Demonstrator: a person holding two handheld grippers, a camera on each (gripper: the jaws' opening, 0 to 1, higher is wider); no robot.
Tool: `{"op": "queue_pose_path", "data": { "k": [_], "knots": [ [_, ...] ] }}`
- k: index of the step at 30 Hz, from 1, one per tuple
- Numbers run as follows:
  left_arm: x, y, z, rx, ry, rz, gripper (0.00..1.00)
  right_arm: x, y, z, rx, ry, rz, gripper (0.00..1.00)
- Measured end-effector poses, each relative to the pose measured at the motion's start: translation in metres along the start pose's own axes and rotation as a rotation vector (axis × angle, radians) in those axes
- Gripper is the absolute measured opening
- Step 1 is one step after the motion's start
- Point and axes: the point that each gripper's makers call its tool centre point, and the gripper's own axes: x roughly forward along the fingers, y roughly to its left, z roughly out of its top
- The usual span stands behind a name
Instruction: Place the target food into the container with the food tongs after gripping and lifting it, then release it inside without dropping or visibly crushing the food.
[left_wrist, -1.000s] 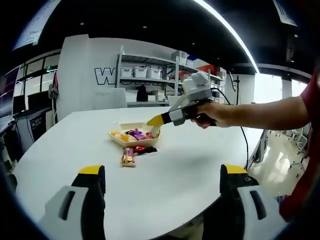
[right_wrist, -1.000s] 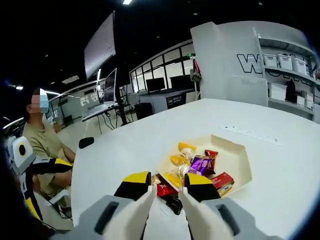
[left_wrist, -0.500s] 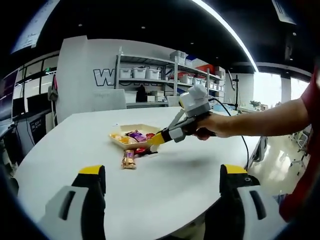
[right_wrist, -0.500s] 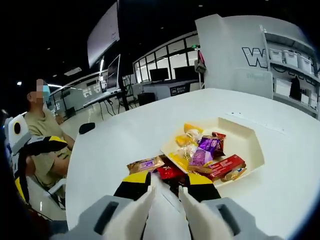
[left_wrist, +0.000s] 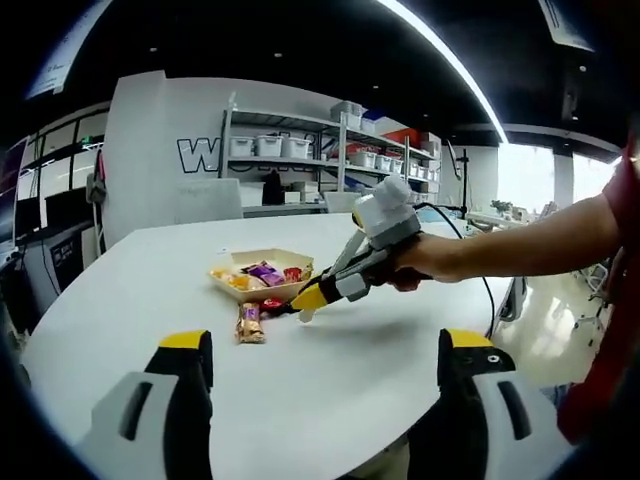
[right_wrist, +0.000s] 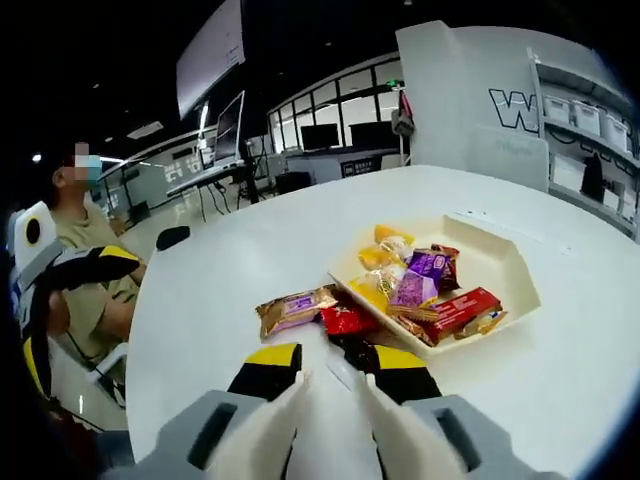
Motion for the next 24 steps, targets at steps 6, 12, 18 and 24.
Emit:
{"op": "queue_pose_path", "data": {
  "k": [6,12,18,24],
  "knots": [
    [0.003,-0.006,0.001,0.008,0.008,-0.019,0.91,0.0,0.001,-0.002,-0.018,0.014,0.005,0.22],
    [0.004,-0.008,-0.001,-0.005,0.006,-0.025,0.9,-0.007,0.003,-0.007,0.05,0.0,0.021,0.22],
    [0.005,-0.015,0.002,-0.007,0.006,-0.037,0.9,-0.021,0.017,-0.018,0.048,-0.006,0.027,0.22],
    [0.003,-0.015,0.007,0.002,-0.006,-0.027,0.9,-0.029,0.019,-0.02,0.09,-0.02,0.04,0.22]
  ]
}}
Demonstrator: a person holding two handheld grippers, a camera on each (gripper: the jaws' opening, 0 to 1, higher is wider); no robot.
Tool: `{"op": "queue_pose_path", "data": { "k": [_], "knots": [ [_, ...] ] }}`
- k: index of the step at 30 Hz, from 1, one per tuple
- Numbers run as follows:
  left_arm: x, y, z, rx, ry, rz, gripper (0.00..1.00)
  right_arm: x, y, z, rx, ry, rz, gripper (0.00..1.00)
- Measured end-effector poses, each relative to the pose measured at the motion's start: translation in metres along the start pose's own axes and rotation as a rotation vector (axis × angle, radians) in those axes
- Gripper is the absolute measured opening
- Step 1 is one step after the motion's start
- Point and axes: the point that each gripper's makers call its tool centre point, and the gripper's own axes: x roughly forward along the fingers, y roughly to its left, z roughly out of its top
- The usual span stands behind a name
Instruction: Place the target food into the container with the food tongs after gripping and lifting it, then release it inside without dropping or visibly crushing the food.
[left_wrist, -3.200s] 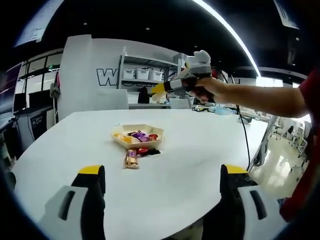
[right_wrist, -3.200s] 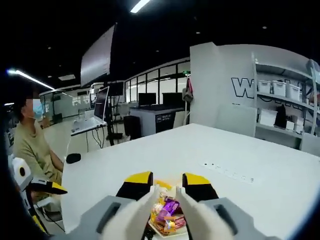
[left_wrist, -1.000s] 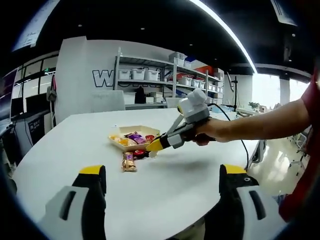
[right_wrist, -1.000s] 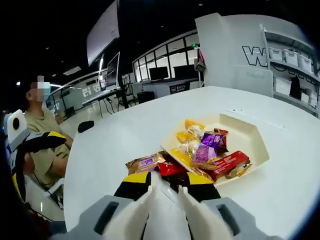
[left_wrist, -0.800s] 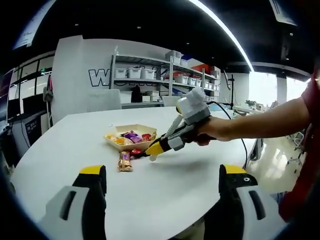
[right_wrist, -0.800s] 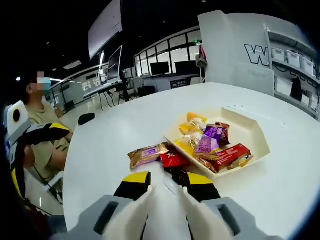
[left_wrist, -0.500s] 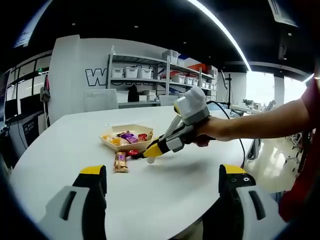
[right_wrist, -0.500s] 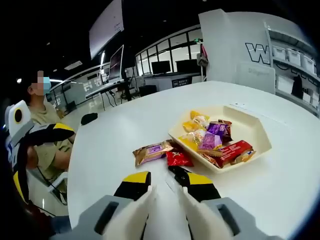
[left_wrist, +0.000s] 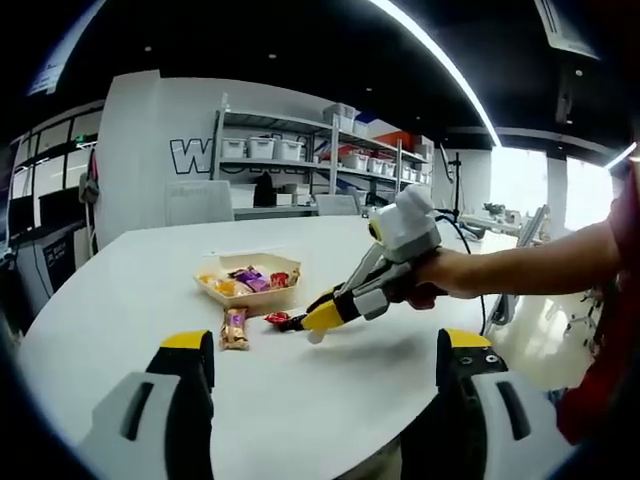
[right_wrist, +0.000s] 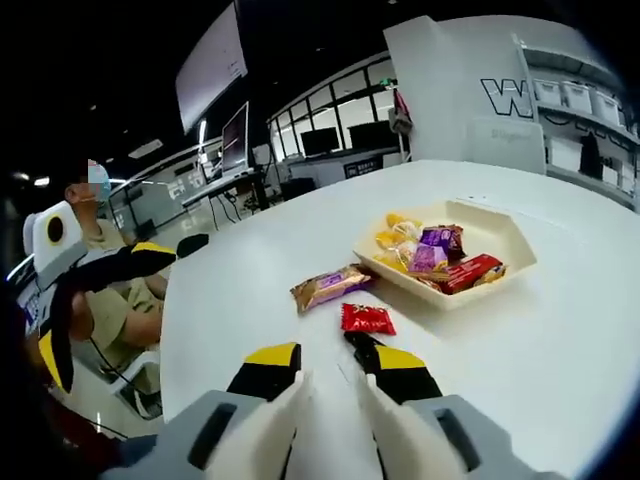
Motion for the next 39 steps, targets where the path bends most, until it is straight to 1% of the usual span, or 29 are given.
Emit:
{"op": "queue_pose_path", "data": {
  "k": [2,3,5,7,9,11,12,13,14,15,17,18,19,22,23,25,26,27,28,29,30,31,32,33,34,36,37,39],
  "knots": [
    [-0.003,0.001,0.001,0.005,-0.003,0.005,0.9,-0.002,0.001,0.002,0.015,-0.018,0.018,0.23],
    [-0.004,0.002,0.001,0.004,-0.006,0.008,0.9,-0.003,-0.001,0.004,0.02,-0.035,0.012,0.23],
    [-0.005,0.005,0.0,-0.002,-0.005,0.011,0.89,-0.004,-0.006,0.004,0.021,-0.035,-0.002,0.23],
    [-0.006,0.006,-0.002,-0.006,0.001,0.016,0.89,-0.007,-0.015,0.011,0.012,-0.068,-0.018,0.23],
    [-0.006,0.006,-0.003,-0.005,0.001,0.015,0.89,-0.008,-0.019,0.017,0.027,-0.091,-0.02,0.23],
    [-0.007,0.005,-0.003,-0.001,0.002,0.012,0.89,-0.009,-0.021,0.024,0.043,-0.118,-0.013,0.23],
    [-0.007,0.004,-0.002,0.0,0.001,0.011,0.89,-0.008,-0.02,0.026,0.029,-0.122,-0.008,0.23],
    [-0.006,0.004,-0.002,-0.003,-0.001,0.01,0.88,-0.005,-0.018,0.031,-0.017,-0.139,0.004,0.23],
    [-0.006,0.004,-0.002,-0.004,-0.001,0.009,0.88,-0.001,-0.014,0.031,-0.074,-0.129,0.023,0.24],
    [-0.005,0.004,-0.002,-0.005,0.0,0.009,0.88,0.003,-0.013,0.028,-0.101,-0.112,0.033,0.24],
    [-0.005,0.003,-0.002,-0.007,0.002,0.007,0.88,0.012,-0.02,0.016,-0.197,-0.046,0.007,0.24],
    [-0.005,0.002,-0.002,-0.005,0.001,0.005,0.88,0.012,-0.017,0.028,-0.303,-0.118,0.018,0.25],
    [-0.006,0.001,-0.001,-0.001,-0.001,0.004,0.88,0.012,-0.018,0.019,-0.272,-0.074,0.003,0.23],
    [-0.005,0.003,-0.002,0.002,-0.002,0.004,0.88,0.013,-0.022,0.024,-0.233,-0.09,-0.015,0.24],
    [-0.004,0.004,-0.002,-0.001,-0.001,0.004,0.88,0.013,-0.024,0.025,-0.235,-0.091,-0.024,0.24],
    [0.0,0.005,-0.004,-0.021,0.003,-0.002,0.88,0.012,-0.031,0.029,-0.26,-0.096,-0.081,0.24],
    [0.003,0.003,-0.003,-0.02,-0.003,-0.012,0.87,0.011,-0.032,0.037,-0.276,-0.13,-0.092,0.25],
    [0.006,0.002,-0.003,-0.015,-0.001,-0.017,0.87,0.012,-0.027,0.04,-0.245,-0.143,-0.059,0.25],
    [0.009,0.002,-0.004,-0.012,0.004,-0.019,0.87,0.014,-0.026,0.039,-0.234,-0.138,-0.049,0.25],
    [0.013,0.001,-0.005,-0.006,0.019,-0.029,0.88,0.017,-0.028,0.034,-0.226,-0.106,-0.049,0.25],
    [0.015,0.0,-0.006,-0.001,0.028,-0.035,0.88,0.019,-0.029,0.029,-0.239,-0.086,-0.056,0.25],
    [0.017,-0.001,-0.004,0.005,0.025,-0.034,0.88,0.021,-0.032,0.02,-0.266,-0.05,-0.067,0.25],
    [0.017,-0.001,-0.002,0.007,0.016,-0.035,0.88,0.021,-0.029,0.031,-0.323,-0.104,-0.058,0.25],
    [0.018,-0.002,-0.001,0.006,0.01,-0.037,0.89,0.021,-0.028,0.028,-0.246,-0.09,-0.052,0.25],
    [0.018,-0.002,0.0,0.002,0.002,-0.039,0.88,0.022,-0.026,0.028,-0.214,-0.087,-0.045,0.24],
    [0.02,0.002,-0.001,0.001,-0.018,-0.021,0.89,0.025,-0.025,0.028,-0.225,-0.088,-0.059,0.23],
    [0.021,0.006,-0.004,-0.012,-0.016,-0.004,0.9,0.025,-0.026,0.027,-0.248,-0.081,-0.076,0.22],
    [0.022,0.009,-0.008,-0.03,-0.007,0.002,0.93,0.025,-0.026,0.028,-0.247,-0.077,-0.083,0.2]
  ]
}}
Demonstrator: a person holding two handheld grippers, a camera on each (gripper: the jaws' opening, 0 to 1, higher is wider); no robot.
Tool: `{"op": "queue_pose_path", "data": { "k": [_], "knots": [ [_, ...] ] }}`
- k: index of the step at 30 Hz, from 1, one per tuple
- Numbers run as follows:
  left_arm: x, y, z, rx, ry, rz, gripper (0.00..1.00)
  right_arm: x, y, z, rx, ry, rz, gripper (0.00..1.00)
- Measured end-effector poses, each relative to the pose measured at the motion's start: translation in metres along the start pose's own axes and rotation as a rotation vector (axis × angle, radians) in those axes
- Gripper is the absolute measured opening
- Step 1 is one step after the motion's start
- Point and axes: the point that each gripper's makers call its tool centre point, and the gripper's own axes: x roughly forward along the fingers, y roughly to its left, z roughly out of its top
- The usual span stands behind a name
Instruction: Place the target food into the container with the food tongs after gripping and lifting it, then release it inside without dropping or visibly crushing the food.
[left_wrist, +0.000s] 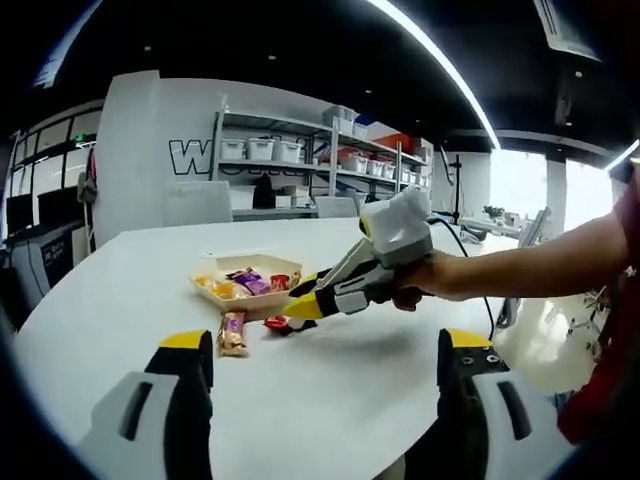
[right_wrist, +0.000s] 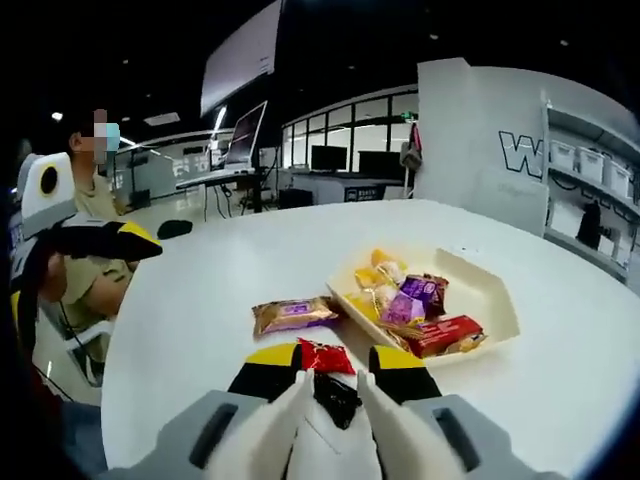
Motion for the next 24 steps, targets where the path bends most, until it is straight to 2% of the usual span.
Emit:
{"op": "queue_pose_path", "data": {
  "k": [4,7,8,11,15,19,21,24],
  "knots": [
    [0.0,0.002,-0.004,0.005,0.008,0.001,0.96,-0.002,-0.002,-0.002,0.014,0.017,-0.032,0.19],
    [-0.001,0.004,-0.006,0.0,0.012,0.004,0.98,-0.004,0.0,-0.003,0.011,0.05,-0.053,0.2],
    [-0.002,0.004,-0.006,-0.005,0.011,0.001,0.98,-0.006,-0.001,-0.005,0.035,0.066,-0.074,0.2],
    [-0.003,0.005,-0.006,-0.007,0.006,0.0,0.97,-0.007,-0.005,-0.007,0.094,0.069,-0.113,0.2],
    [-0.002,0.002,-0.01,-0.018,0.021,-0.005,0.96,-0.009,-0.012,-0.007,0.106,0.063,-0.164,0.2],
    [-0.002,-0.004,-0.007,-0.015,0.013,-0.008,0.96,-0.01,-0.013,-0.008,0.138,0.05,-0.177,0.19],
    [-0.003,-0.005,-0.004,-0.007,0.009,-0.011,0.95,-0.014,-0.01,-0.008,0.219,0.05,-0.179,0.19],
    [-0.005,-0.002,0.004,0.01,0.003,-0.002,0.95,-0.016,-0.003,-0.008,0.231,0.021,-0.141,0.19]
  ]
}}
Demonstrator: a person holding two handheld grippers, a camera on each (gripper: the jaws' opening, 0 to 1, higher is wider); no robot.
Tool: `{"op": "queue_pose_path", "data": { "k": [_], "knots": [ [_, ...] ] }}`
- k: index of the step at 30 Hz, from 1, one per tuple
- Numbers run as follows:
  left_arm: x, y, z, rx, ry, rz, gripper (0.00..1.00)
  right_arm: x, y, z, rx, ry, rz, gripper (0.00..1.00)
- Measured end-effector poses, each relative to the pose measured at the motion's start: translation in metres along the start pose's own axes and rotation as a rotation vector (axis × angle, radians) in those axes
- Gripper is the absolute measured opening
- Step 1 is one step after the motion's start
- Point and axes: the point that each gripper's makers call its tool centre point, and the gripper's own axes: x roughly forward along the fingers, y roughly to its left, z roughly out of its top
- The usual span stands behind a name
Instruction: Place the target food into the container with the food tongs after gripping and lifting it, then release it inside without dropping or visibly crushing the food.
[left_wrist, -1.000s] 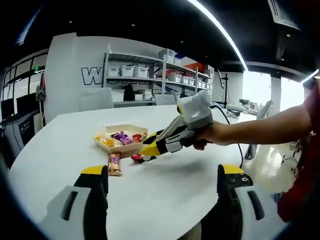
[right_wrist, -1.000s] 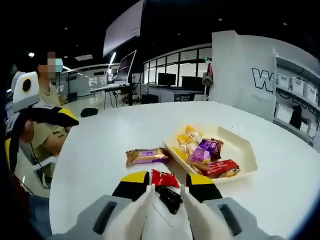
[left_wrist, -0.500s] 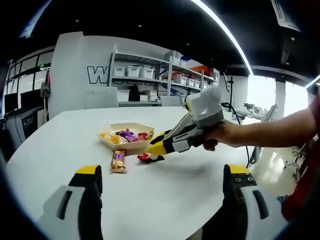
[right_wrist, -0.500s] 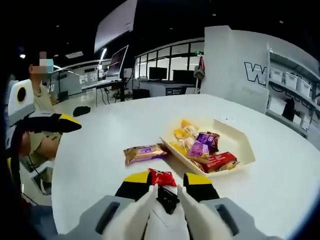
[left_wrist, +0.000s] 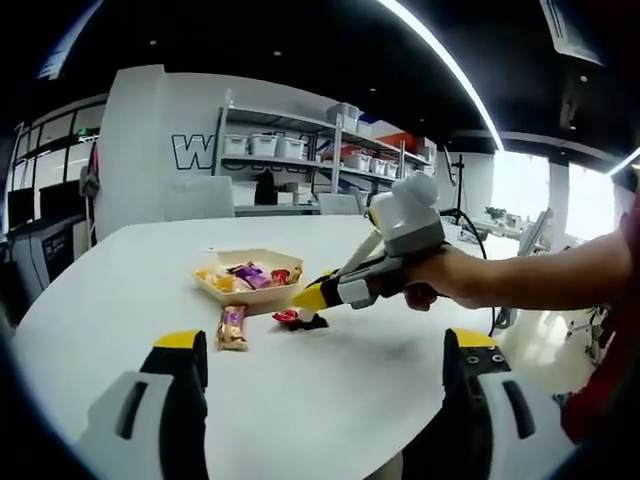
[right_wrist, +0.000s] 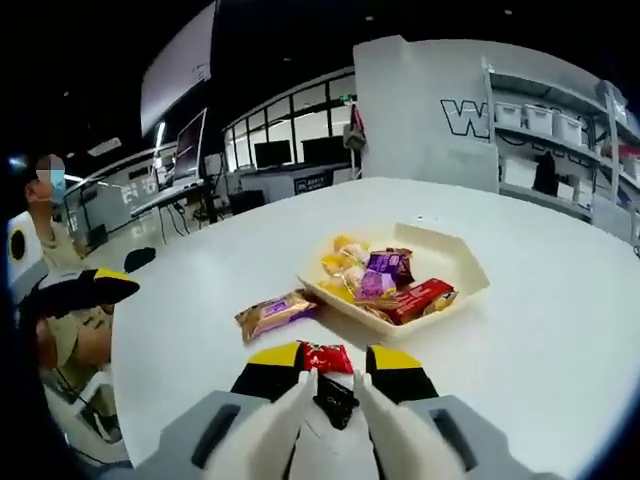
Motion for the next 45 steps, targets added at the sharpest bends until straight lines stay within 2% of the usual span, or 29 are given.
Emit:
{"op": "queue_pose_path", "data": {
  "k": [3,5,10,11,14,16,17,20,23,24,28,31,33,34,36,40,43,45],
  "knots": [
    [-0.003,0.004,0.005,0.009,-0.009,0.014,0.95,-0.004,0.002,0.0,-0.002,-0.003,0.01,0.19],
    [-0.006,0.005,0.007,0.009,-0.016,0.02,0.94,-0.007,0.002,0.005,0.015,-0.029,0.019,0.19],
    [-0.01,0.007,0.004,-0.008,-0.017,0.033,0.93,-0.012,-0.001,0.022,0.147,-0.088,0.052,0.19],
    [-0.01,0.007,0.003,-0.008,-0.016,0.033,0.93,-0.013,-0.004,0.023,0.146,-0.086,0.053,0.19],
    [-0.012,0.005,0.002,-0.003,-0.015,0.03,0.92,-0.011,-0.008,0.022,0.107,-0.066,0.078,0.2],
    [-0.012,0.004,0.003,0.0,-0.014,0.03,0.92,-0.009,-0.009,0.019,0.032,-0.058,0.101,0.22],
    [-0.012,0.004,0.003,0.002,-0.015,0.031,0.92,-0.009,-0.008,0.01,0.048,-0.008,0.109,0.22],
    [-0.013,0.004,0.004,0.003,-0.018,0.031,0.92,-0.006,-0.007,0.001,0.004,0.012,0.122,0.23],
    [-0.013,0.006,0.004,0.001,-0.018,0.035,0.91,-0.005,-0.006,-0.002,-0.004,0.026,0.126,0.24],
    [-0.014,0.006,0.004,-0.001,-0.018,0.037,0.91,-0.003,-0.001,-0.005,-0.049,0.031,0.157,0.24],
    [-0.015,0.005,0.004,0.006,-0.017,0.037,0.91,-0.001,0.003,-0.004,-0.056,0.028,0.187,0.25],
    [-0.016,0.007,0.003,0.004,-0.014,0.039,0.9,-0.002,0.012,-0.005,-0.134,0.023,0.231,0.26],
    [-0.017,0.008,0.004,0.005,-0.019,0.042,0.9,-0.002,0.017,-0.008,-0.135,0.028,0.263,0.26],
    [-0.017,0.008,0.004,0.004,-0.018,0.043,0.9,0.0,0.014,-0.014,-0.154,0.06,0.253,0.25],
    [-0.017,0.009,0.004,0.008,-0.017,0.045,0.89,0.003,0.011,-0.012,-0.256,0.038,0.246,0.25],
    [-0.016,0.007,0.006,0.015,-0.018,0.041,0.89,0.001,0.01,-0.012,-0.229,0.04,0.239,0.23],
    [-0.015,0.006,0.005,0.016,-0.012,0.04,0.88,0.0,0.003,-0.012,-0.173,0.044,0.176,0.19],
    [-0.014,0.005,0.005,0.015,-0.01,0.041,0.88,0.0,0.004,-0.012,-0.184,0.028,0.156,0.18]
  ]
}}
